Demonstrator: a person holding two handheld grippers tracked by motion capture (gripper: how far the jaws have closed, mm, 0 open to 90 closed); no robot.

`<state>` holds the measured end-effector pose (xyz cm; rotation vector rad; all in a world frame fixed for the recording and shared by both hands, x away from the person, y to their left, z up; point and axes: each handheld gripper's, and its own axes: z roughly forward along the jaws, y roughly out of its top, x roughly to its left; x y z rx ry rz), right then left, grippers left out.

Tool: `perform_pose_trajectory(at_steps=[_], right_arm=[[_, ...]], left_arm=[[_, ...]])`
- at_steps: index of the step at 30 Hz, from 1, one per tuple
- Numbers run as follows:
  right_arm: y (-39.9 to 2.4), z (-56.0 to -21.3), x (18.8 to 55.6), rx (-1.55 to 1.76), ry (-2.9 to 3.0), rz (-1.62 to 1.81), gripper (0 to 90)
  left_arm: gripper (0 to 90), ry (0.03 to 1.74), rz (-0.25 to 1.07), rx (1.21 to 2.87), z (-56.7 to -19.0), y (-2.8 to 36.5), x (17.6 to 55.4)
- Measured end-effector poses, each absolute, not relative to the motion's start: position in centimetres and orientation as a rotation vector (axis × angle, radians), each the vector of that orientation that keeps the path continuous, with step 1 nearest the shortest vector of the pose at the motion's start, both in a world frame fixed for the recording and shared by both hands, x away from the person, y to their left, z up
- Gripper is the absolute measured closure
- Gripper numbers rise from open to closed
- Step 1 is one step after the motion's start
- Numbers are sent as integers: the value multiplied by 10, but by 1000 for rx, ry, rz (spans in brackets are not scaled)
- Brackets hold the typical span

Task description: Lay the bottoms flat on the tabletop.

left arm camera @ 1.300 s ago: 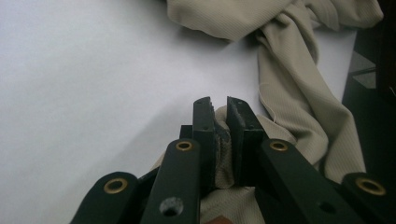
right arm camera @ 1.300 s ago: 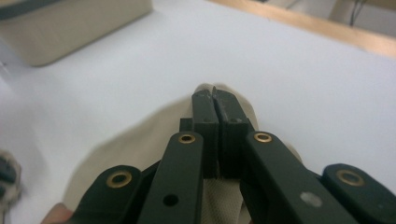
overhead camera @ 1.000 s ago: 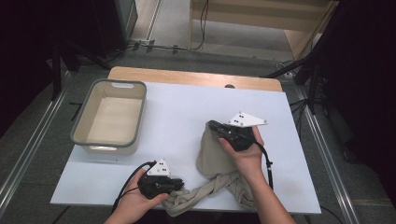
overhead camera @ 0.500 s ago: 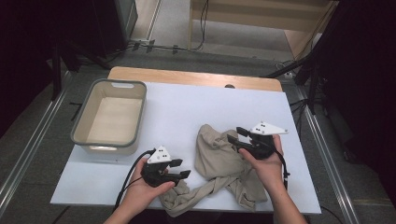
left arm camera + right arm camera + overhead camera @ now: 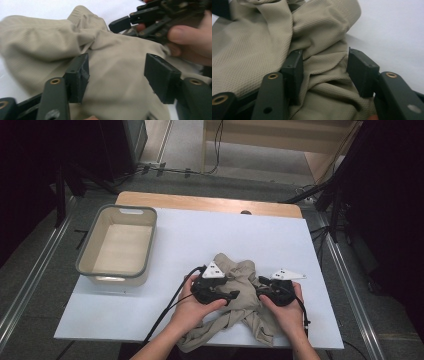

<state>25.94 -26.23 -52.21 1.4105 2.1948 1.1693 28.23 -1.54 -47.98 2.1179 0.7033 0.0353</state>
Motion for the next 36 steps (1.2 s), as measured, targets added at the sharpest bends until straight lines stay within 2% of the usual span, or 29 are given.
perform_pose_trajectory(at_steps=[3, 5, 7, 9, 11, 25, 36], right_arm=[[-263, -523, 257, 1420, 2228, 1206, 577], [-261, -524, 255, 1392, 2261, 1216, 652], [-258, -523, 254, 1367, 2282, 1207, 705], [-257, -521, 253, 1372, 2293, 1196, 742], [-258, -519, 253, 1375, 2286, 1192, 766], [-292, -488, 248, 1399, 2018, 1240, 789], [-301, -497, 233, 1415, 1999, 1160, 786]], left_arm=[[365, 730, 24, 2148, -490, -22, 287], [442, 736, 26, 2171, -496, -23, 288], [567, 721, 15, 2183, -499, -23, 289], [766, 708, -6, 2179, -498, -20, 290], [850, 705, -8, 2165, -495, -14, 290], [892, 778, 86, 2048, -478, 71, 289], [899, 822, 146, 2102, -488, 102, 280]])
